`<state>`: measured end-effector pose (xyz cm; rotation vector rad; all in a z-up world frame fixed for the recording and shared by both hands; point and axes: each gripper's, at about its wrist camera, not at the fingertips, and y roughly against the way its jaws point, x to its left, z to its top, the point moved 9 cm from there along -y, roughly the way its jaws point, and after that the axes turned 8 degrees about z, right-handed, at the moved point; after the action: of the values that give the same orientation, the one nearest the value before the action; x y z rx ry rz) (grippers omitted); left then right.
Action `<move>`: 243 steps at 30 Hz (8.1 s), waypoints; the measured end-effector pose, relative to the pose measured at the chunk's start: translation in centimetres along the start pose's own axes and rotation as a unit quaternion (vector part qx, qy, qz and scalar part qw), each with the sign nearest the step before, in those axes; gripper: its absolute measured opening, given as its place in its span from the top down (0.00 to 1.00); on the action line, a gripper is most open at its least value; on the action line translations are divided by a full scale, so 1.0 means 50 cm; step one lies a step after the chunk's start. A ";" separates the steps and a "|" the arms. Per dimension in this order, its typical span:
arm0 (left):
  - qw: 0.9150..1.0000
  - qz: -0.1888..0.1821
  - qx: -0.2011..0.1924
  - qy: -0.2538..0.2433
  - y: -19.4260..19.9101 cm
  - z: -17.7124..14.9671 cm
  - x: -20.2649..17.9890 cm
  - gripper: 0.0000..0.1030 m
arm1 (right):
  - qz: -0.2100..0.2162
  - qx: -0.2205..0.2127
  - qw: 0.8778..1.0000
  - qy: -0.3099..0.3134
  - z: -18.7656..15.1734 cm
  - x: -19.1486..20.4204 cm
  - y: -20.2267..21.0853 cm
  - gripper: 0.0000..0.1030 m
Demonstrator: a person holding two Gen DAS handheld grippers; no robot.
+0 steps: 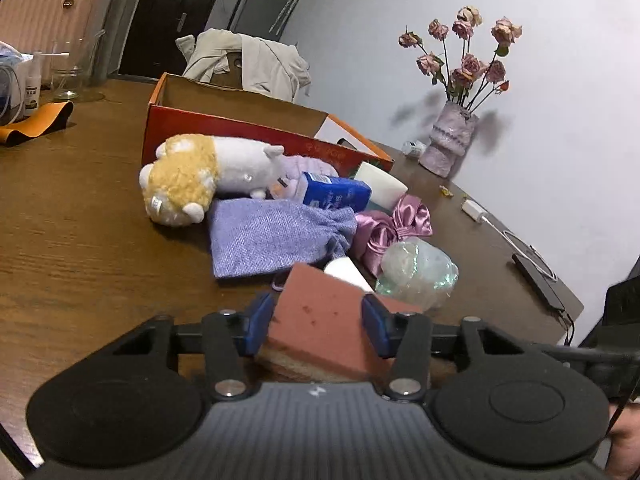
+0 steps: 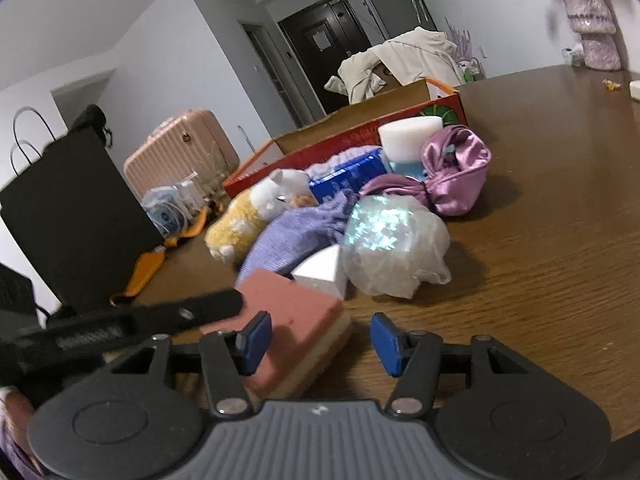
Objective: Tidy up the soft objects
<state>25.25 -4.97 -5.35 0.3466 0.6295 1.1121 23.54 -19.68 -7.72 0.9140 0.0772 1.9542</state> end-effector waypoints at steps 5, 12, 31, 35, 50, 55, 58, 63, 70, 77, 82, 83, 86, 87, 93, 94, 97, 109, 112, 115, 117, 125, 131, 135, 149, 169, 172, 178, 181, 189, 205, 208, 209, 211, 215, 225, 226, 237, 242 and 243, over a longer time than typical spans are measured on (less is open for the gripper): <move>0.999 -0.026 0.024 0.017 0.043 -0.032 -0.013 0.59 | 0.001 -0.004 1.000 -0.025 -0.001 -0.015 0.000 0.53; 0.998 -0.004 0.033 0.052 0.025 -0.028 0.008 0.70 | 0.010 0.003 1.000 -0.003 0.002 0.001 -0.012 0.59; 0.990 0.109 0.007 0.090 -0.313 0.541 0.210 0.72 | 0.036 0.089 0.995 0.018 0.567 -0.025 -0.495 0.63; 0.983 0.154 0.031 0.090 -0.407 0.558 0.279 0.69 | 0.015 0.122 0.992 -0.001 0.584 -0.066 -0.637 0.63; 0.982 0.184 -0.033 0.002 -0.217 0.581 0.221 0.30 | -0.010 0.098 0.991 0.089 0.611 0.011 -0.503 0.34; 0.978 0.183 -0.086 -0.052 -0.040 0.564 0.133 0.17 | 0.001 0.051 0.994 0.099 0.640 0.064 -0.302 0.19; 0.974 0.184 -0.111 -0.074 0.049 0.532 0.087 0.12 | 0.000 0.024 0.994 0.103 0.638 0.086 -0.196 0.15; 0.963 0.193 -0.161 -0.099 0.171 0.437 0.031 0.01 | 0.009 0.012 0.994 0.111 0.568 0.109 -0.038 0.00; 0.949 0.207 -0.219 -0.098 0.261 0.271 -0.016 0.00 | -0.045 -0.016 0.982 0.182 0.385 0.108 0.097 0.00; 0.949 0.208 -0.230 -0.058 0.276 0.108 -0.014 0.00 | -0.097 -0.033 0.970 0.221 0.177 0.097 0.155 0.00; 0.940 0.225 -0.238 -0.097 0.273 0.036 -0.037 0.00 | -0.116 -0.059 0.970 0.203 0.080 0.075 0.173 0.00; 0.936 0.226 -0.242 -0.119 0.271 0.028 -0.046 0.00 | -0.117 -0.069 0.970 0.201 0.071 0.069 0.176 0.00; 0.932 0.227 -0.239 -0.153 0.263 0.014 -0.057 0.00 | -0.099 -0.092 0.971 0.198 0.059 0.058 0.180 0.00; 0.934 0.224 -0.235 -0.148 0.258 0.015 -0.058 0.00 | -0.095 -0.094 0.972 0.191 0.059 0.053 0.180 0.00; 0.958 0.197 -0.182 -0.100 0.205 0.016 -0.045 0.00 | -0.032 -0.096 0.987 0.125 0.052 0.021 0.163 0.01; 0.962 0.191 -0.170 -0.099 0.189 0.013 -0.047 0.00 | -0.029 -0.094 0.989 0.115 0.050 0.014 0.157 0.02; 0.968 0.174 -0.143 -0.107 0.143 0.005 -0.060 0.00 | -0.051 -0.079 0.990 0.103 0.048 -0.014 0.137 0.14; 0.978 0.136 -0.075 -0.138 -0.032 -0.006 -0.112 0.04 | -0.044 -0.046 0.994 0.089 0.076 -0.073 0.055 0.28; 0.979 0.133 -0.062 -0.142 -0.066 -0.001 -0.116 0.16 | -0.039 -0.035 0.995 0.087 0.087 -0.086 0.028 0.35; 0.981 0.125 -0.046 -0.141 -0.097 0.003 -0.118 0.23 | -0.041 -0.025 0.995 0.090 0.098 -0.098 0.005 0.39; 0.981 0.124 -0.036 -0.146 -0.116 0.005 -0.119 0.26 | -0.049 -0.032 0.994 0.089 0.110 -0.106 0.002 0.39; 0.986 0.098 0.000 -0.135 -0.158 0.007 -0.119 0.60 | -0.045 -0.061 0.990 0.121 0.168 -0.084 0.019 0.39; 0.988 0.092 0.003 -0.128 -0.132 0.010 -0.108 0.65 | -0.043 -0.030 0.987 0.153 0.157 -0.058 -0.015 0.39; 0.990 0.090 -0.024 -0.110 -0.067 0.034 -0.071 0.65 | -0.026 -0.022 0.985 0.170 0.161 -0.016 -0.044 0.39; 0.979 0.190 -0.071 -0.025 0.004 0.104 0.139 0.65 | -0.082 0.045 0.959 0.268 0.162 0.086 -0.290 0.80; 0.981 0.132 -0.117 -0.076 0.112 0.053 -0.039 0.64 | -0.050 -0.044 0.974 0.215 0.104 0.128 0.060 0.84; 0.979 0.135 -0.124 -0.084 0.126 0.050 -0.059 0.64 | -0.044 -0.056 0.975 0.209 0.100 0.122 0.086 0.84; 0.978 0.139 -0.132 -0.089 0.129 0.069 -0.074 0.64 | -0.039 -0.072 0.976 0.202 0.113 0.108 0.110 0.84; 0.976 0.143 -0.135 -0.089 0.119 0.086 -0.073 0.64 | -0.040 -0.076 0.977 0.196 0.129 0.095 0.109 0.84; 0.979 0.129 -0.126 -0.095 0.036 0.203 -0.041 0.64 | -0.004 -0.063 0.980 0.188 0.221 0.067 0.028 0.84; 0.990 0.119 0.007 -0.080 -0.448 0.538 0.075 0.63 | 0.032 0.058 0.993 0.097 0.591 -0.141 -0.402 0.81; 0.987 0.124 0.032 -0.093 -0.522 0.544 0.089 0.58 | 0.041 0.074 0.996 0.033 0.614 -0.195 -0.485 0.81; 0.987 0.132 0.037 -0.090 -0.540 0.545 0.096 0.54 | 0.036 0.078 0.996 0.021 0.617 -0.211 -0.510 0.80; 0.985 0.142 0.040 -0.086 -0.562 0.549 0.111 0.42 | 0.011 0.081 0.997 0.011 0.614 -0.237 -0.542 0.59; 0.985 0.146 0.037 -0.085 -0.561 0.555 0.130 0.35 | -0.001 0.070 0.997 0.017 0.616 -0.249 -0.556 0.51; 0.981 0.167 -0.008 -0.096 -0.377 0.574 0.127 0.27 | 0.010 0.032 0.997 0.076 0.642 -0.156 -0.379 0.39; 0.980 0.170 -0.020 -0.101 -0.343 0.574 0.122 0.27 | 0.009 0.026 0.996 0.087 0.641 -0.141 -0.351 0.38; 0.965 0.173 -0.132 -0.147 -0.009 0.410 0.028 0.13 | -0.008 -0.020 0.979 0.202 0.487 -0.012 -0.052 0.24; 0.963 0.175 -0.154 -0.138 0.085 0.266 -0.005 0.12 | -0.023 -0.039 0.972 0.231 0.341 0.023 0.033 0.24; 0.963 0.174 -0.157 -0.132 0.101 0.239 -0.010 0.12 | -0.026 -0.042 0.972 0.230 0.310 0.028 0.047 0.24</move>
<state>28.95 -2.77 6.89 0.3302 0.1511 1.4501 31.13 -24.59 5.16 0.3864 0.2804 2.0680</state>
